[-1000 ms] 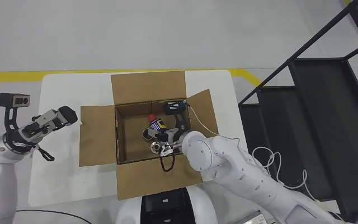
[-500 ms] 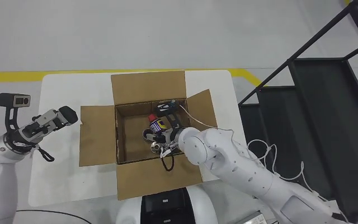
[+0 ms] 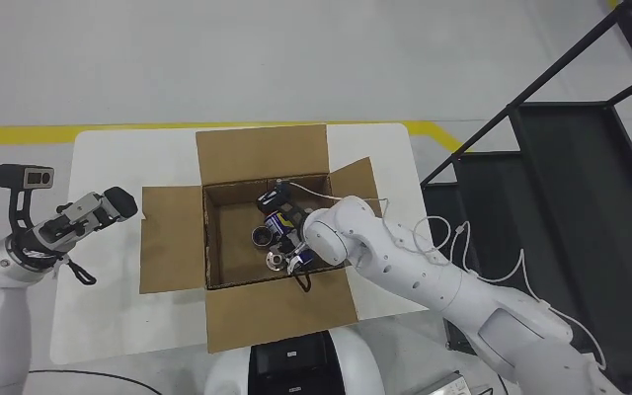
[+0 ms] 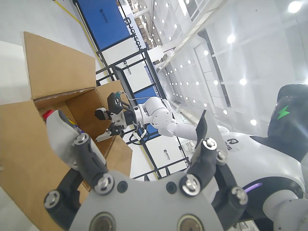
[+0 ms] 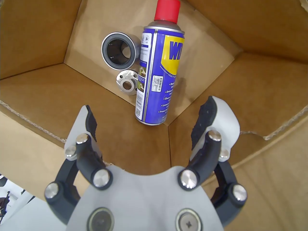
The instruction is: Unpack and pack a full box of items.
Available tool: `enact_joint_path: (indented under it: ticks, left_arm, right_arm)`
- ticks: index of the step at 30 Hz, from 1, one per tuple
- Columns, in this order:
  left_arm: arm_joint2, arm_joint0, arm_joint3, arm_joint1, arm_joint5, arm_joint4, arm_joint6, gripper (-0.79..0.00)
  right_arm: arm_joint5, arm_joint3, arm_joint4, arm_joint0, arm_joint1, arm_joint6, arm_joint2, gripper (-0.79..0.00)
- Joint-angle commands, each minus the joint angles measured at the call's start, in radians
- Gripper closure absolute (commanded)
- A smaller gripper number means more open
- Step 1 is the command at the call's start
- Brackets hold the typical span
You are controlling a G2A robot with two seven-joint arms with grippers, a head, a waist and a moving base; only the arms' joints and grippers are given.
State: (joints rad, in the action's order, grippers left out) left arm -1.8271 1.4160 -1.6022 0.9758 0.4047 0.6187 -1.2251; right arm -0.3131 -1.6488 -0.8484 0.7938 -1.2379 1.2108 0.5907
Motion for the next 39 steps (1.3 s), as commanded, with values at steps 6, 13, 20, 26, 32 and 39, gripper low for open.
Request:
enact_joint_path:
  ticks: [6,13,20,26,32,39]
  left_arm:
    - [0.0,0.0,0.0,0.0,0.0,0.0,0.0,-0.785]
    - [0.0,0.0,0.0,0.0,0.0,0.0,0.0,-0.785]
    - [0.0,0.0,0.0,0.0,0.0,0.0,0.0,-0.785]
    - [0.0,0.0,0.0,0.0,0.0,0.0,0.0,-0.785]
    - [0.0,0.0,0.0,0.0,0.0,0.0,0.0,-0.785]
    - [0.0,0.0,0.0,0.0,0.0,0.0,0.0,-0.785]
  right_arm:
    - [-0.001,-0.001,0.0,0.0,0.0,0.0,0.0,-0.785]
    - [0.08,0.07,-0.085,-0.012,-0.011,-0.001,-0.044,-0.785]
    - [0.13,0.165,-0.113,-0.057,-0.054,0.009,-0.099,-0.785]
    - [0.142,0.266,-0.066,-0.09,-0.099,-0.027,-0.117,-0.677]
    - [0.14,0.358,-0.031,-0.11,-0.132,-0.052,-0.117,-0.502]
    - [0.156,0.416,-0.023,-0.121,-0.16,-0.062,-0.121,-0.499]
